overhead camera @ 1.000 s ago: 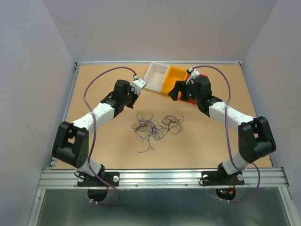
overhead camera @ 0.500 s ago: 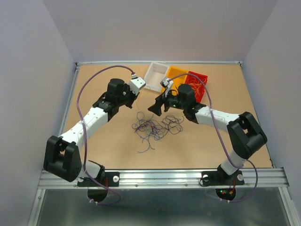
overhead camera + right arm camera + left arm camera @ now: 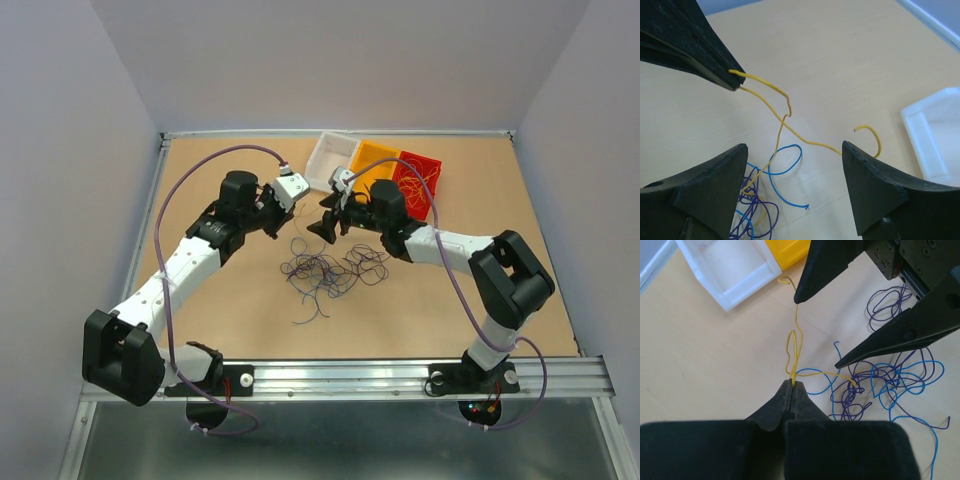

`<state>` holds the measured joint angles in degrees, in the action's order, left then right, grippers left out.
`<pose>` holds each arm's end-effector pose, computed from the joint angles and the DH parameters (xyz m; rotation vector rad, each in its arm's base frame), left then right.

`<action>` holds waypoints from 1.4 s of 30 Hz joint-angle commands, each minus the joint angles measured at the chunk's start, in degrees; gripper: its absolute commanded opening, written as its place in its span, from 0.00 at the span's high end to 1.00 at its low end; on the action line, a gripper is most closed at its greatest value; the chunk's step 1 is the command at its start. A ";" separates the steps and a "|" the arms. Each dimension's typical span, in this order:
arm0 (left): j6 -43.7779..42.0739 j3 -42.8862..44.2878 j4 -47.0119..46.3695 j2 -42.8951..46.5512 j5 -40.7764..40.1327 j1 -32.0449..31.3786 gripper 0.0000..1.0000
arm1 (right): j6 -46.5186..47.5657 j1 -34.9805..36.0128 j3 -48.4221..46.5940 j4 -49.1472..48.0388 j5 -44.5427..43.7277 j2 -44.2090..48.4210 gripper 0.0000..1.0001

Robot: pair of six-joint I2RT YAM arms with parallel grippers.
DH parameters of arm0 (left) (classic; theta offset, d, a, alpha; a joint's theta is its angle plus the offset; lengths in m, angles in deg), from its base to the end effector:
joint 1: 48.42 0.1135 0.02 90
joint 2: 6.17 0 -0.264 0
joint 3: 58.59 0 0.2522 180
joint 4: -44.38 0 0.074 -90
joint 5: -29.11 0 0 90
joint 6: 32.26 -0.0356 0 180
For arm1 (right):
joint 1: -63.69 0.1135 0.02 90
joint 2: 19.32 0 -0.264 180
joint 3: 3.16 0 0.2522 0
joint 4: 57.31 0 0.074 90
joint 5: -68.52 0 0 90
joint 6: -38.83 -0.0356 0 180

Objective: Untangle the cables

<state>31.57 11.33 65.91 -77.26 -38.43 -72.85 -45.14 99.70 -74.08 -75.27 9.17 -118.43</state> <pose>0.2540 -0.1303 0.3168 1.0587 1.6410 -0.3648 0.3024 0.2422 0.2364 -1.0049 1.4945 0.8441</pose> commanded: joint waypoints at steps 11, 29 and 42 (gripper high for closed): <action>-0.72 0.62 2.07 -1.33 3.47 -1.06 1.00 | 3.29 0.64 -4.18 -7.74 5.90 -1.79 0.24; -1.78 0.88 4.01 0.95 6.98 -1.06 1.00 | 8.91 2.84 -9.10 -8.53 11.71 -8.47 0.20; 1.38 -2.45 -3.72 5.87 -1.09 -0.89 1.00 | 7.08 3.37 -6.21 -11.52 12.85 -7.25 0.99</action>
<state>31.15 10.22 67.62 -74.57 -36.37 -73.59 -37.06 102.48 -79.88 -82.24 21.26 -126.89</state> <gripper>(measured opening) 0.026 0.023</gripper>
